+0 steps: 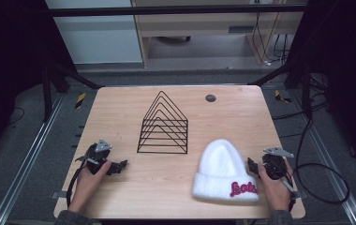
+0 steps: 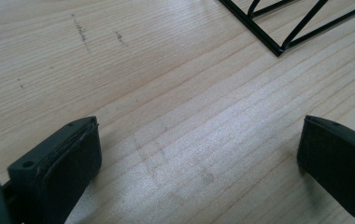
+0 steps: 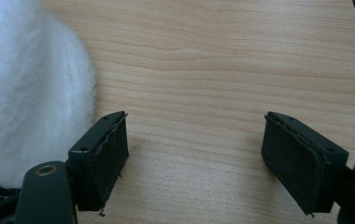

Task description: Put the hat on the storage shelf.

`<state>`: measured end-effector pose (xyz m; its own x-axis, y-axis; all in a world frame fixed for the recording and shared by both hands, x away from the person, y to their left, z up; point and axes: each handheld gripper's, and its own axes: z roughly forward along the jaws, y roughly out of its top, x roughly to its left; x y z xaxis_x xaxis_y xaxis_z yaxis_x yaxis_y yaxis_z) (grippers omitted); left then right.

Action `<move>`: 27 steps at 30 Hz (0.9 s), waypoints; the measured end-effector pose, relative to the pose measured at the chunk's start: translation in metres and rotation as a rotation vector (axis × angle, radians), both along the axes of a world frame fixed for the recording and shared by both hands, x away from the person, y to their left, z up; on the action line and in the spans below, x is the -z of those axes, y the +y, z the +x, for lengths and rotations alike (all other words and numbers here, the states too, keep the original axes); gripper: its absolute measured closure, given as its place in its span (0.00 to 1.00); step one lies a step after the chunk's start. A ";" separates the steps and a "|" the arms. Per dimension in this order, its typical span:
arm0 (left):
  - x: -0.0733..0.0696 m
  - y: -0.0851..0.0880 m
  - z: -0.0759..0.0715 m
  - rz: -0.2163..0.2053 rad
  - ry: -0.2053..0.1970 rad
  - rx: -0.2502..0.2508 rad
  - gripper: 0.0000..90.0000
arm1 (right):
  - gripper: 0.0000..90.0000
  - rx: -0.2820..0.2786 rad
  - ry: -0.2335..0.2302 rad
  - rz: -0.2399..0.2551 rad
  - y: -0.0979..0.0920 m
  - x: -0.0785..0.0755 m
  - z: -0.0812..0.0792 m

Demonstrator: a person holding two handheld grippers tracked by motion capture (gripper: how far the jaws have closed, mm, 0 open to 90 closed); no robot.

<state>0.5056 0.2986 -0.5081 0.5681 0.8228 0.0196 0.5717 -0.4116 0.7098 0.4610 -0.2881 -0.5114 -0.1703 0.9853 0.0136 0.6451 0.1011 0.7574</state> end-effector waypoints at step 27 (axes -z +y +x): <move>0.000 0.000 0.000 -0.001 -0.001 0.000 0.00 | 0.27 -0.022 0.000 -0.004 -0.002 -0.001 0.001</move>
<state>0.5054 0.2987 -0.5081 0.5682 0.8227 0.0193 0.5711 -0.4112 0.7105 0.4616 -0.2905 -0.5104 -0.1922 0.9813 0.0093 0.6425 0.1187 0.7571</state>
